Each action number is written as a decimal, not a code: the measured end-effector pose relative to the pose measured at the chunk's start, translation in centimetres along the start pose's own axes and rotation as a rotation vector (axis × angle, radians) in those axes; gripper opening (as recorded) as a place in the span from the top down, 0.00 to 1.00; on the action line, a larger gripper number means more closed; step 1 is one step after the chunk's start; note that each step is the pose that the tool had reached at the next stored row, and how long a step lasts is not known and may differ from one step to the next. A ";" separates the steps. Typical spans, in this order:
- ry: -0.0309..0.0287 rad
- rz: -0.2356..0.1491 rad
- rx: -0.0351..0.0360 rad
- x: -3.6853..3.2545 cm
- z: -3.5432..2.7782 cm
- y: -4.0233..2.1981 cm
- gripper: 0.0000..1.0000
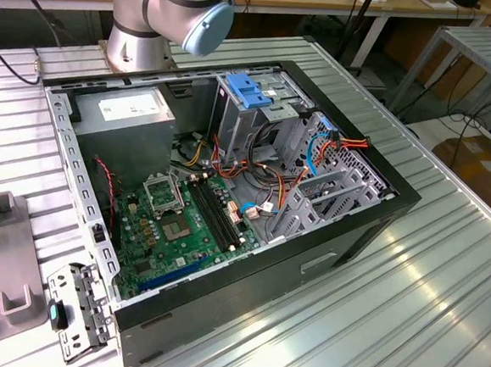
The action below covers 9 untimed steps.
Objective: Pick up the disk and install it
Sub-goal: 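Reach for the disk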
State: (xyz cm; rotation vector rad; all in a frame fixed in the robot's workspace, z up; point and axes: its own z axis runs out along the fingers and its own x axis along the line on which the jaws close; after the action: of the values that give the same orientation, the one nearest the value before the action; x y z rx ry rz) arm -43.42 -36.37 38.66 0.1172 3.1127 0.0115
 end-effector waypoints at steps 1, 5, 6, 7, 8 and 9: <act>0.0000 0.000 0.0000 0.00 0.00 0.00 0.89; 0.0000 0.000 0.0000 0.02 0.00 0.00 0.89; 0.0001 0.000 0.0000 0.03 0.00 0.00 0.89; 0.0000 0.000 0.0000 0.25 -0.01 -0.01 0.89; 0.0000 0.000 0.0000 0.59 -0.02 -0.04 0.89; 0.0000 0.000 0.0000 0.89 -0.02 -0.06 0.89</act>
State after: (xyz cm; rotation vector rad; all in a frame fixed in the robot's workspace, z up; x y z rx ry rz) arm -44.31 -36.37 38.66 0.1174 3.1128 0.0115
